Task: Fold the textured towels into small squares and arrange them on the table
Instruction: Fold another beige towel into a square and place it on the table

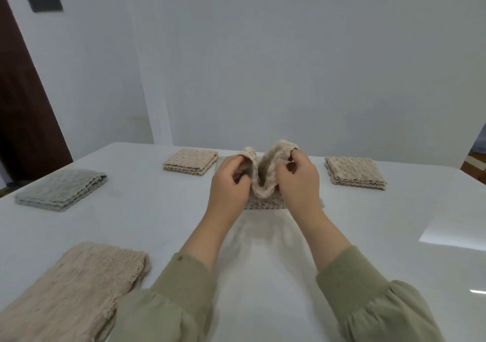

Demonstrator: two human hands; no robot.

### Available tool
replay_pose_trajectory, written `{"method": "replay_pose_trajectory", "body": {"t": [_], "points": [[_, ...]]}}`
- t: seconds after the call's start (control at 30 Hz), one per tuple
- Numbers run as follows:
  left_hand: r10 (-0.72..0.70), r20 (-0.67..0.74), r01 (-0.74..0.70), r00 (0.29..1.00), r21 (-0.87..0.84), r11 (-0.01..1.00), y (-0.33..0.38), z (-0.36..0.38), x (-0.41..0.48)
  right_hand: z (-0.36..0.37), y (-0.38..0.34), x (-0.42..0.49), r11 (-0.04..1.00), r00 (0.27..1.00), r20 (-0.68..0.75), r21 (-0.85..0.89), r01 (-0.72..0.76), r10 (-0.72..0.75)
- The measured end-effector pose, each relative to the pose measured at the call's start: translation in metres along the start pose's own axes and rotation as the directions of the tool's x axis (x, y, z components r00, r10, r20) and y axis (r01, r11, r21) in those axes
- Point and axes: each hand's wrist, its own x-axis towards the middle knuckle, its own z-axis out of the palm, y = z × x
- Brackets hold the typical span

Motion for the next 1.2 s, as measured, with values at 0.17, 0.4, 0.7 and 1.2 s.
{"method": "replay_pose_trajectory", "body": {"t": [0.17,0.4,0.7,1.2], "points": [[0.058,-0.097,-0.059,0.994,-0.002,0.998,0.041,-0.015,-0.003,-0.025,-0.044,-0.003,0.972,0.998,-0.061,0.236,0.004,0.011],[-0.062,-0.038,0.042,0.997,-0.391,0.92,0.099,-0.031,-0.004,-0.022,-0.074,-0.023,0.922,0.99,-0.14,0.386,0.037,0.019],[-0.217,-0.244,0.213,0.945,-0.04,0.976,0.083,-0.068,0.014,-0.046,-0.075,0.008,0.995,0.9,-0.426,0.004,0.105,-0.093],[-0.468,0.236,0.027,0.851,0.872,0.488,-0.055,-0.033,-0.057,-0.019,0.068,-0.055,0.542,0.877,0.339,-0.833,0.112,0.341]]}}
